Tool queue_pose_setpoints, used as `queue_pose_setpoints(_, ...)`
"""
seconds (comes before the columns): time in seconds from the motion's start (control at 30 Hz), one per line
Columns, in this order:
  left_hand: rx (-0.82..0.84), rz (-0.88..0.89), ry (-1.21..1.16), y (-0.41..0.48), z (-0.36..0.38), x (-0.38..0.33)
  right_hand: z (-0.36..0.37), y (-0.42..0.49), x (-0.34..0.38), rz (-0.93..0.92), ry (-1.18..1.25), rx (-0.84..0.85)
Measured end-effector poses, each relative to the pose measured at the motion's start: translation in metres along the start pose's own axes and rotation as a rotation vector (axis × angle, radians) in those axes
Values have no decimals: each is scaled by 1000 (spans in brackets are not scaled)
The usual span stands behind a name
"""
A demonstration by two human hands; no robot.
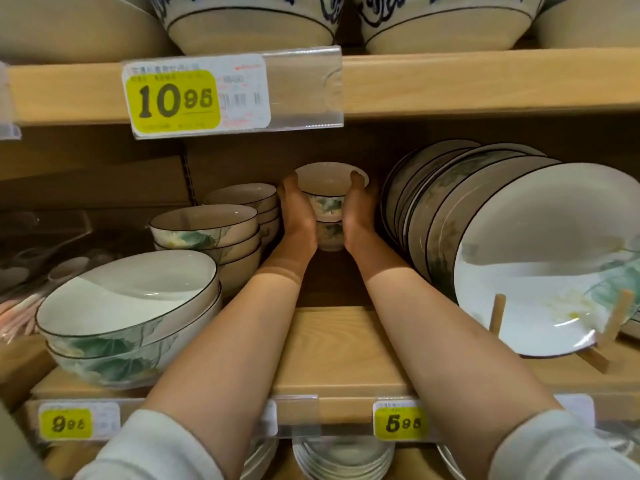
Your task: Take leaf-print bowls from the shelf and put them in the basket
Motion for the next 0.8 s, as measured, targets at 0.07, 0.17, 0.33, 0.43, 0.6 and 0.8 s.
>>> queue_pose_setpoints(0.07,-39,11,18,11,-1,6,1,7,-8,-31,-3,-1)
queue_pose_setpoints(0.17,-135,58,73,26,-3,14,7,13,-15,-95,-93,7)
queue_pose_setpoints(0.33,-134,53,79,40,-5,23,8,26,-31,-148,-172,-4)
queue_pose_setpoints(0.43,-162,59,150,44,-8,31,8,28,-40,-151,-227,-4)
queue_pose_setpoints(0.6,-136,41,211,51,-10,38,7,32,-45,-120,-253,-2)
queue_pose_setpoints(0.8,-157,14,189,55,-6,44,6,35,-48,-66,-228,-22)
Point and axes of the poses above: each hand's wrist, its own y-axis towards the middle knuckle, its own z-axis out of the palm, x = y × z, the point moved 2 cm from there along y, towards the middle knuckle, and after that the axes turned 5 degrees about y, right-handed, at the moved point
